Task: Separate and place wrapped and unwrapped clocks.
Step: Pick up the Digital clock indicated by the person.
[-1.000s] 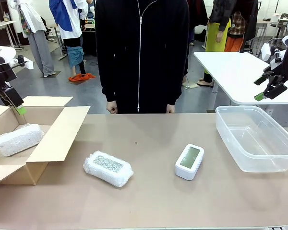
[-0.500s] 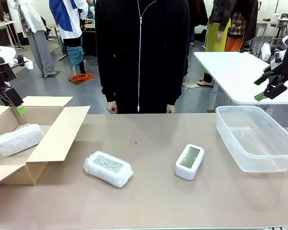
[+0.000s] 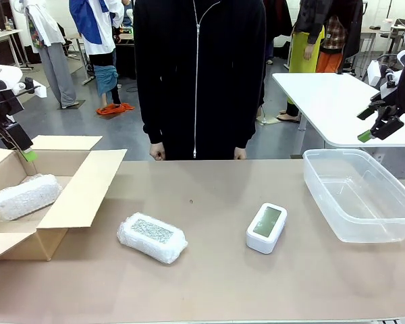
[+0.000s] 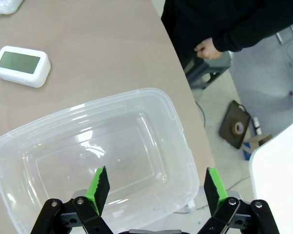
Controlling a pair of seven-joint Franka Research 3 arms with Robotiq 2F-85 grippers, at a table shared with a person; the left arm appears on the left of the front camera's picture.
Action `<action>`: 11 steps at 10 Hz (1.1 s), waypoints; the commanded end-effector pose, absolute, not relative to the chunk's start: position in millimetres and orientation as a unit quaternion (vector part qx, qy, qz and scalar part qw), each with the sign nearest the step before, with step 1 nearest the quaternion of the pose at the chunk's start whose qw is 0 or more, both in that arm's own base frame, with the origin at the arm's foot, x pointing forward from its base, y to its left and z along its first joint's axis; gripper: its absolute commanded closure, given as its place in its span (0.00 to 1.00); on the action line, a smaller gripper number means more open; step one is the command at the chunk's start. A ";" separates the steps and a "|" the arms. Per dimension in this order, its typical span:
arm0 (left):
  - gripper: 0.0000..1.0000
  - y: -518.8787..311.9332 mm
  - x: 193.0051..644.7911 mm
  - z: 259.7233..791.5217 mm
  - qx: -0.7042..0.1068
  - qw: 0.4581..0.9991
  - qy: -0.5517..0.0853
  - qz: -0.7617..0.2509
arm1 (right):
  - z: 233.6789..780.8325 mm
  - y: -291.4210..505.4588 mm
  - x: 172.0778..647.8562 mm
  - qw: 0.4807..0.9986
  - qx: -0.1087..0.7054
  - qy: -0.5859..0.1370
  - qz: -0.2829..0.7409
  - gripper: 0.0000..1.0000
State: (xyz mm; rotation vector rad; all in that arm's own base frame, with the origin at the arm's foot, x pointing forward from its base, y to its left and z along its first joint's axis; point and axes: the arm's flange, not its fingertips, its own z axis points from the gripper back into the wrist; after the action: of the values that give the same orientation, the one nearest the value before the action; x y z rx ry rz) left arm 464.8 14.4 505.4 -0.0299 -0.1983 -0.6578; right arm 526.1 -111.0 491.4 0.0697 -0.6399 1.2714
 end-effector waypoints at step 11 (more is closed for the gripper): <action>0.00 125.8 437.4 540.4 -0.045 0.784 -0.144 -0.602 | 490.6 -111.1 525.7 0.755 0.033 -0.293 0.585 0.00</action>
State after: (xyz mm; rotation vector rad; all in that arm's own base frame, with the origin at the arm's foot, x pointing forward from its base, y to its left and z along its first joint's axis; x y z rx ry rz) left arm 434.6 111.4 542.5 0.0102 -0.3255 -1.2292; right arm 526.1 -111.2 491.4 0.0695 -0.6399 1.2710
